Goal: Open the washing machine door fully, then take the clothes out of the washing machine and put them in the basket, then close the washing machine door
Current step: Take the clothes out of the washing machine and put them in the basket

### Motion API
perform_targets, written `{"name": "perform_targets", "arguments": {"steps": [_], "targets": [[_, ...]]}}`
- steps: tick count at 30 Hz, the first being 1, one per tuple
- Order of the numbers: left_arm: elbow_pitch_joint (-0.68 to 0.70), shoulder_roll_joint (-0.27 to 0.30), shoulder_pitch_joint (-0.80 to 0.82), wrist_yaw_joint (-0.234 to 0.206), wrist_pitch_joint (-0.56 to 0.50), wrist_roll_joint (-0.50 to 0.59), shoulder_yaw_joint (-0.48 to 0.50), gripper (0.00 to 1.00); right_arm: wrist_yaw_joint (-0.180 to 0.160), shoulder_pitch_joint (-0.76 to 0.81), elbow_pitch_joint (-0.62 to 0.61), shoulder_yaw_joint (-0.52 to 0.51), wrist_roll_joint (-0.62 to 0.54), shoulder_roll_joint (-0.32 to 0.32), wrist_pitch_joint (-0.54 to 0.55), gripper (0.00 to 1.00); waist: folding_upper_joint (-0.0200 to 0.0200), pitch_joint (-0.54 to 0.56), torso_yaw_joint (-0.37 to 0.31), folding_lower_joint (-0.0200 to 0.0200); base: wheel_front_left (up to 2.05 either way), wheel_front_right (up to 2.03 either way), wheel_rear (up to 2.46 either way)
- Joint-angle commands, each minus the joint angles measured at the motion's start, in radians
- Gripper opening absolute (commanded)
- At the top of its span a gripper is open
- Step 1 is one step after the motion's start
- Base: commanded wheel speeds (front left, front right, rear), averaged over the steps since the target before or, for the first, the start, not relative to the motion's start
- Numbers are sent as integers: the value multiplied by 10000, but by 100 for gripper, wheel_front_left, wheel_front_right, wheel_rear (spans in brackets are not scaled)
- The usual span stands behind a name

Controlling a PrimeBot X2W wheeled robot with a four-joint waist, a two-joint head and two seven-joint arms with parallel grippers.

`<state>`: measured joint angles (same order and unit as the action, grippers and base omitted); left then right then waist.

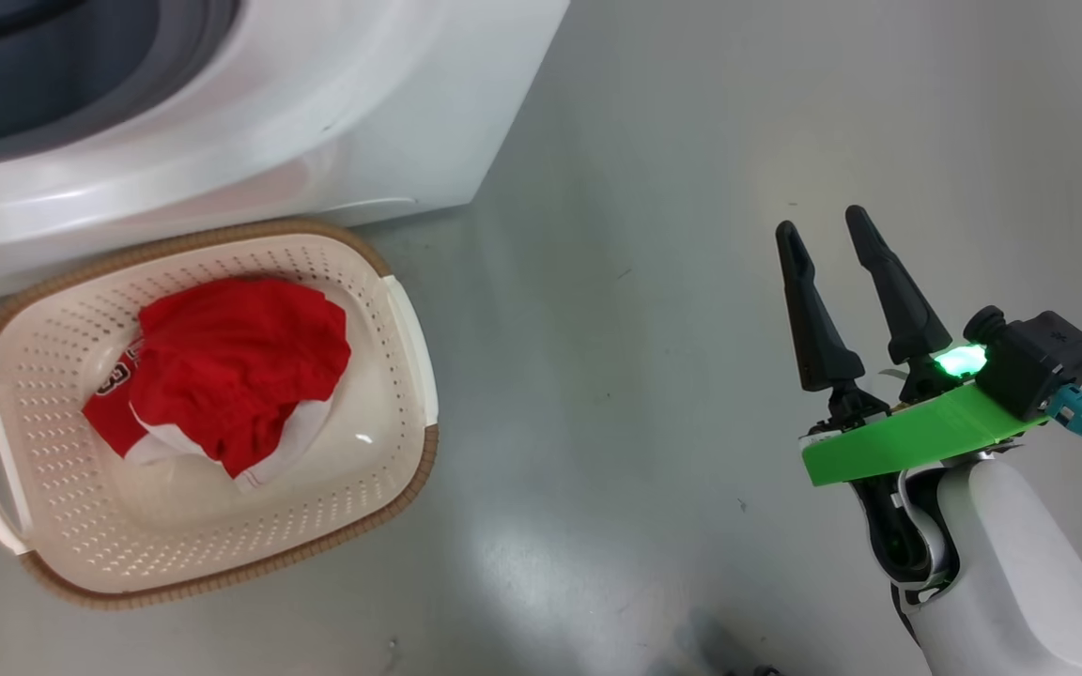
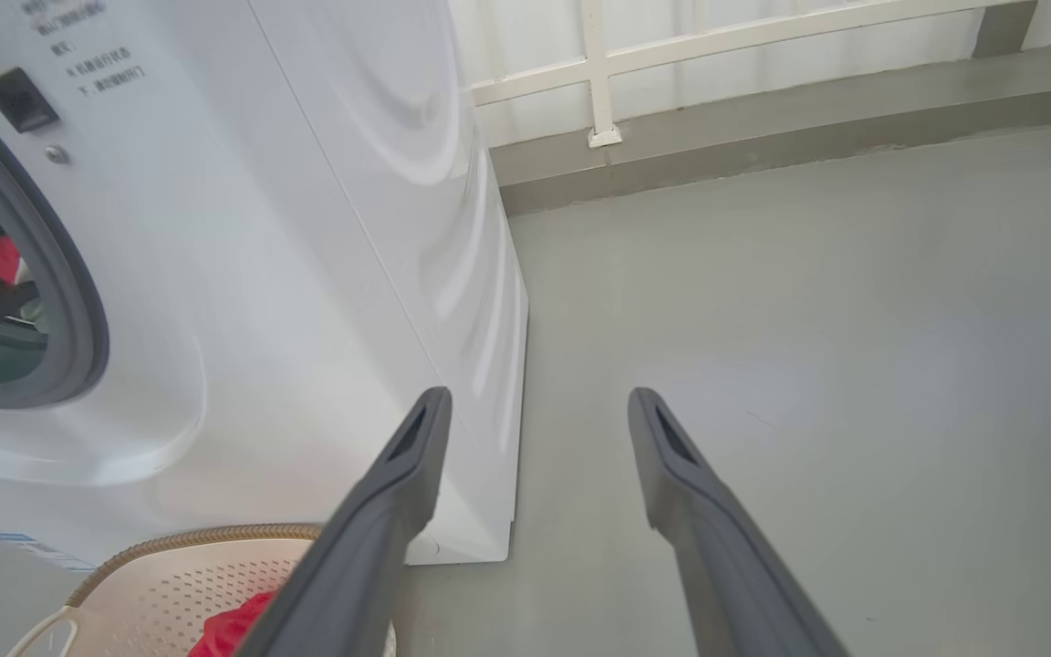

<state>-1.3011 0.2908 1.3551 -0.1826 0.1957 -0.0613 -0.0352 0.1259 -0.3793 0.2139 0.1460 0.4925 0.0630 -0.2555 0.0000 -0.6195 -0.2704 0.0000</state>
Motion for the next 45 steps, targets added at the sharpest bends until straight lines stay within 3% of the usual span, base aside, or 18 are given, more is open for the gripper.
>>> {"name": "perform_targets", "arguments": {"steps": [1, 8, 25, 45], "targets": [[201, 346, -173, 84, 175, -50, 52, 0, 48, 137, -188, 160, 21, 59, -63, 100, 0, 146, 95, 0, 0, 0, 0], [1021, 24, -900, 346, 645, -268, 37, 0, 48, 339, -185, 89, -46, 182, -63, 100, 0, 676, 401, 0, 0, 0, 0], [6577, -448, -4286, 680, 660, -407, 333, 0, 48, 825, -205, -123, -107, 479, -63, 100, 0, 1539, 995, 0, 0, 0, 0], [10871, -869, -6093, 924, 660, -230, 877, 0, 48, 1049, -204, -248, -137, 603, -63, 100, 0, 1825, 1376, 0, 0, 0, 0]]}}
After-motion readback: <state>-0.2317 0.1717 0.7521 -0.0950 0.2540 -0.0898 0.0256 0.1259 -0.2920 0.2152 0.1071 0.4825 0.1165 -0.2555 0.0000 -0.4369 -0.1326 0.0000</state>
